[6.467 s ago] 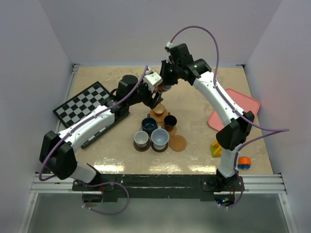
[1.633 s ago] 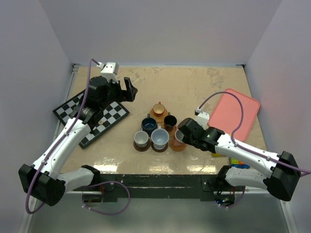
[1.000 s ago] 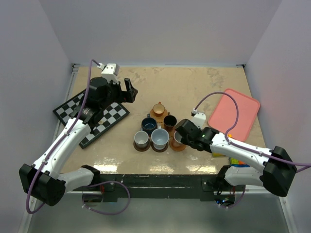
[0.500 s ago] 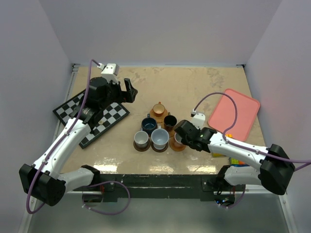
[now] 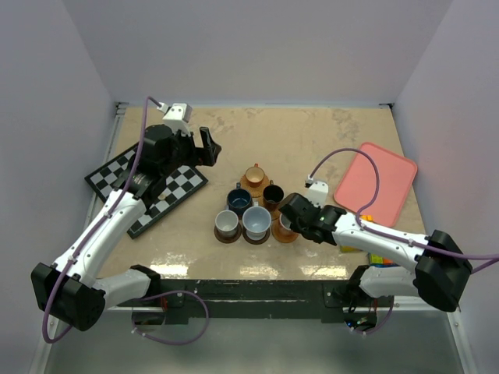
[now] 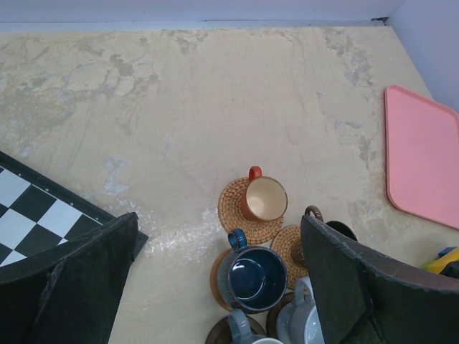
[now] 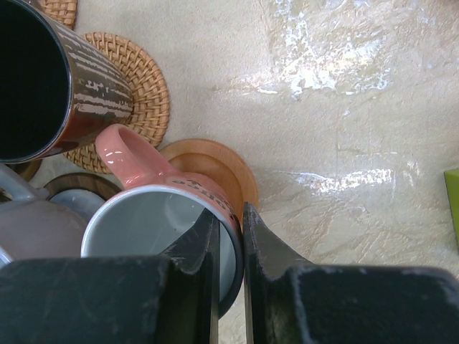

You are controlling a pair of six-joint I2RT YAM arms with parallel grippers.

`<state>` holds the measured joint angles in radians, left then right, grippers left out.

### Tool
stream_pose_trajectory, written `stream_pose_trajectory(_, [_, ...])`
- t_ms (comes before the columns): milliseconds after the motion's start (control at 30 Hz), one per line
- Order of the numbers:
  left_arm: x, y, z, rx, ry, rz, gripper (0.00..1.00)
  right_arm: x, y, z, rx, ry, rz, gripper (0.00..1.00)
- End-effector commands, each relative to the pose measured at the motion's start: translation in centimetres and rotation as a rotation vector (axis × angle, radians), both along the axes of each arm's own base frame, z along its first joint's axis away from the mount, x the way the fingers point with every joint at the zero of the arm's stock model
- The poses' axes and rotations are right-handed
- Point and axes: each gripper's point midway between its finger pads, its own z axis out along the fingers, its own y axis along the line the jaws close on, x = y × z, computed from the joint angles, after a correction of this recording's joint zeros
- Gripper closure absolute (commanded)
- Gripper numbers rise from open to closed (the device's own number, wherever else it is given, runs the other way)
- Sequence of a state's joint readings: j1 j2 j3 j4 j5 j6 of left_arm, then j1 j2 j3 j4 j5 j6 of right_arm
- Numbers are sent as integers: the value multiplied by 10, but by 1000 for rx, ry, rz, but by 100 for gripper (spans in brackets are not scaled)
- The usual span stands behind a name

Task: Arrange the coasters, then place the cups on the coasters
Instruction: Place the cup on the coaster.

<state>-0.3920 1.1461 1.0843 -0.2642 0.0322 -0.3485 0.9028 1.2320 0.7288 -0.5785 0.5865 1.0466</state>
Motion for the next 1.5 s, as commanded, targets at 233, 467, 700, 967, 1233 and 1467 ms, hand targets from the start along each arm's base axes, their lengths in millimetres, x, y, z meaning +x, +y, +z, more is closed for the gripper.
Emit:
stream_pose_trajectory(233, [1,2,12,-24,-42,1,0,7,-6,3,-42,-37,-30,92])
stream_pose_trajectory(467, [0,2,10,-24,-37,0,0,8,-3,3,-57,-30,-28,77])
stream_pose_trajectory(700, [0,3,8,-23,-33,1,0,7,-3,13,-53,-40,-30,63])
stream_pose_trajectory(967, [0,4,6,-19,-26,4,0,16,4,54,32,-143,1,52])
stream_pose_trajectory(1233, [2,4,4,-18,-21,6,0,26,21,95,75,-237,118,44])
stream_pose_trajectory(1467, [3,6,7,-15,-23,10,0,28,48,81,33,-135,243,32])
